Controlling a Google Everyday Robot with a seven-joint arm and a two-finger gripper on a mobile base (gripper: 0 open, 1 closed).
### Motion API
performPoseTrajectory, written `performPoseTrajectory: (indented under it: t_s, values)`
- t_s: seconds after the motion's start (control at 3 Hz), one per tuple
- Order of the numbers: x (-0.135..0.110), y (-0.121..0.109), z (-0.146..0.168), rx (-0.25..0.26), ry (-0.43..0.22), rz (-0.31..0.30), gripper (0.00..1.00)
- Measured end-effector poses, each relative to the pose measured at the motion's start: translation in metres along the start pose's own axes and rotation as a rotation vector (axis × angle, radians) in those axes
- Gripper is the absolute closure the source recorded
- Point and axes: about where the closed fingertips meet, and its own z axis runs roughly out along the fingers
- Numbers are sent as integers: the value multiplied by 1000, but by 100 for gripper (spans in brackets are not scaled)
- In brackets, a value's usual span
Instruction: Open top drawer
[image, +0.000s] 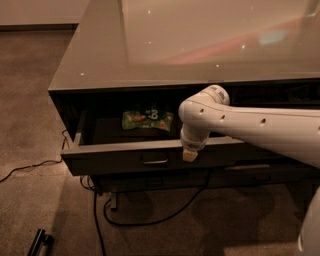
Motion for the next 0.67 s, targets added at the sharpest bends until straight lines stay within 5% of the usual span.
performPoseTrajectory:
  t_s: [0.33, 0.67]
  values:
    - [0, 0, 0, 0, 0, 0, 62]
    - [0, 0, 0, 0, 0, 0, 39]
